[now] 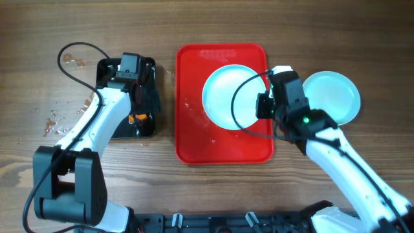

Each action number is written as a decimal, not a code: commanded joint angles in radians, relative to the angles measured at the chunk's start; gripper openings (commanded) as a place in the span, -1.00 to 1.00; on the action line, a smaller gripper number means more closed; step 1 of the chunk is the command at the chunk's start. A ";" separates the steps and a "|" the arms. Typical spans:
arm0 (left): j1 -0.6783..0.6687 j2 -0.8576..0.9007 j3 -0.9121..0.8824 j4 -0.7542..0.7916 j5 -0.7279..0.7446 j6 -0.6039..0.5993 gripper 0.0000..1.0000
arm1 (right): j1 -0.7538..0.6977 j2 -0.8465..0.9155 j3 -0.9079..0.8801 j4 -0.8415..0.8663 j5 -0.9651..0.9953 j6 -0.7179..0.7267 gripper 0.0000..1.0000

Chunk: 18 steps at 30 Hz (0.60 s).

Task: Clean dirty plates on tray and stack at the side
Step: 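Lift the last plate on edge with the right gripper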

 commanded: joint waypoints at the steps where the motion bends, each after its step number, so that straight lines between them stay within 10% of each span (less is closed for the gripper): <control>1: 0.005 0.000 -0.004 0.000 -0.012 -0.013 1.00 | 0.102 -0.063 0.002 -0.005 0.285 -0.138 -0.91; 18: 0.005 0.000 -0.004 0.000 -0.012 -0.013 1.00 | 0.511 -0.065 0.002 0.118 1.107 -0.495 -0.91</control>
